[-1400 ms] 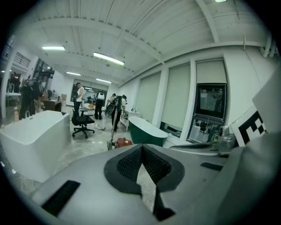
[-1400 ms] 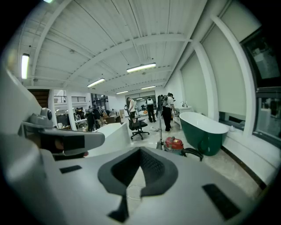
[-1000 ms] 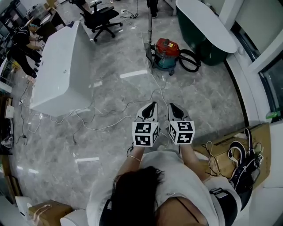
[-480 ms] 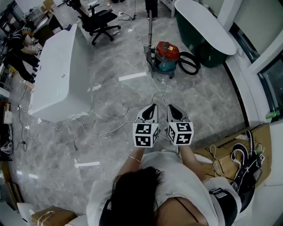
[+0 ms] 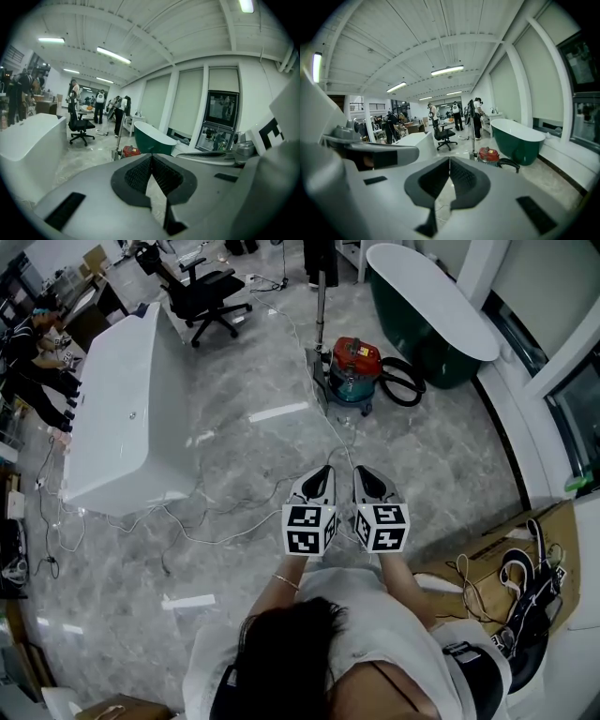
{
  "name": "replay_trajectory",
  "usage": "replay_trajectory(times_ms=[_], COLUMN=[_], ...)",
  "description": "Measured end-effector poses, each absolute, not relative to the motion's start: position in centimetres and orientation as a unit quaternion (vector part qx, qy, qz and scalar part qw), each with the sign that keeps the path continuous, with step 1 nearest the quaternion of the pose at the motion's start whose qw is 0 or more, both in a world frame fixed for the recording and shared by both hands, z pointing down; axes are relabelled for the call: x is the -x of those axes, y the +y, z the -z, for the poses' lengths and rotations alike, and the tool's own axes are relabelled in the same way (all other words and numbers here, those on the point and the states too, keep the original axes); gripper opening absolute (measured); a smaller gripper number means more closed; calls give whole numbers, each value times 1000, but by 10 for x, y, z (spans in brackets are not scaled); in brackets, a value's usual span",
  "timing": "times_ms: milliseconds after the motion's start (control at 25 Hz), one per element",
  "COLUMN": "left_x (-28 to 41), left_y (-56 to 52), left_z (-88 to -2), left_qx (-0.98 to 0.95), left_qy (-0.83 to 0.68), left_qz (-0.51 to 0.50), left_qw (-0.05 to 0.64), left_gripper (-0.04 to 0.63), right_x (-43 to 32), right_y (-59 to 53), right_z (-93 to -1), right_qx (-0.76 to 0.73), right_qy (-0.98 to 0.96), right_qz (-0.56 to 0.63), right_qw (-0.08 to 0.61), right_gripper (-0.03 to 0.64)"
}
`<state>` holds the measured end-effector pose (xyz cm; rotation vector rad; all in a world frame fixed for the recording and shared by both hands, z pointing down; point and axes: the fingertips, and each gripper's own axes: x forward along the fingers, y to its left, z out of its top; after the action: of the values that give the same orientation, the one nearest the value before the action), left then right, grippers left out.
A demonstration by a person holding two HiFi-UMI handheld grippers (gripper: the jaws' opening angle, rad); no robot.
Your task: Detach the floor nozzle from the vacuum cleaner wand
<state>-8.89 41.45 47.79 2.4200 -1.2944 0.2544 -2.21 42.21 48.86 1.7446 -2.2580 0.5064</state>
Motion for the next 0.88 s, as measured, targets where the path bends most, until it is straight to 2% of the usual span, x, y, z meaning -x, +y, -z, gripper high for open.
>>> replay_trajectory(times_ms=[280,440,880], left_x=[106,121,127], left_y=[408,403,405], left_z=[-480,-482,-497], left_qx=[-867,-865,-862], left_qy=[-450,-455,-445], left_qz=[-96,-98,-99], left_qw=[191,188,222], left_gripper=[5,5,5], right_x=[37,49,46], right_y=[416,411,405], right_z=[-499,-499,-504], right_qx=[-612,-608,-602], right_qy=[-758,-760,-761], right_qz=[-172,-184,-190], right_qw=[146,136,147], right_gripper=[15,15,15])
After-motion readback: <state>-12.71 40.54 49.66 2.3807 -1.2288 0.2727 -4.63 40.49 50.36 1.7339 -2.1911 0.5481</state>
